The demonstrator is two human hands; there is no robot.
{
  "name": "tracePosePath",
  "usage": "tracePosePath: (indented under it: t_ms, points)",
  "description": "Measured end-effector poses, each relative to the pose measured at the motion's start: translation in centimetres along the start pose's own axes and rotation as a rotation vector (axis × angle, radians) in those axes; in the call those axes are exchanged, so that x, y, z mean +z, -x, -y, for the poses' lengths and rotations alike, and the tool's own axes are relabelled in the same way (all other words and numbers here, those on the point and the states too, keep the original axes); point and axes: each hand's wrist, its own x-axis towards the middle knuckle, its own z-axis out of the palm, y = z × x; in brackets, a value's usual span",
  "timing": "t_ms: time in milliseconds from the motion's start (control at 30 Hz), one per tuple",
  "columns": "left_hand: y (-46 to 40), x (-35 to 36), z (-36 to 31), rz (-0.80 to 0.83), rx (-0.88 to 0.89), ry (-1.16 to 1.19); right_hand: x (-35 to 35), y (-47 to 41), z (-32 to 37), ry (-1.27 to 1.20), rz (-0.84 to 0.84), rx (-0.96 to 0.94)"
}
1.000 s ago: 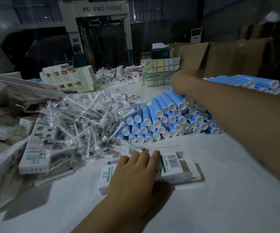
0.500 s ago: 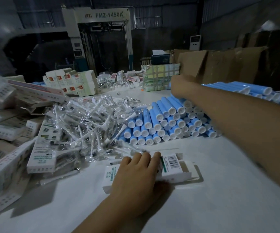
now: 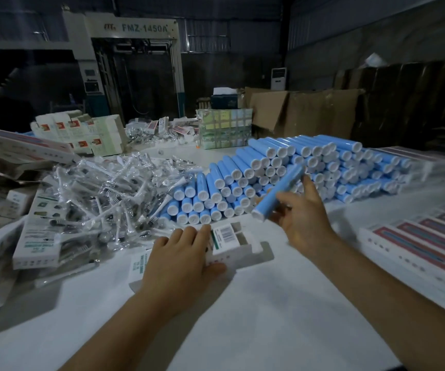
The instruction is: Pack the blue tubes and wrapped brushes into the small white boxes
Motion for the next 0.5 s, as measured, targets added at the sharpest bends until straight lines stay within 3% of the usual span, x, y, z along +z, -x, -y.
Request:
tracePosePath:
  t_ms: [267, 367, 500]
  points:
    - [0.8, -0.4, -0.4, -0.048, -0.060, -0.015, -0.7, 1.5, -2.7, 0.081, 0.073, 0.078]
    - [0.8, -0.4, -0.5, -0.046, -0.063, -0.012, -0.4, 2.0, -3.4, 0.241, 0.101, 0.047]
    - [0.8, -0.4, -0.5, -0.069, -0.055, 0.015, -0.5, 2.0, -3.4, 0.267, -0.005, 0.028]
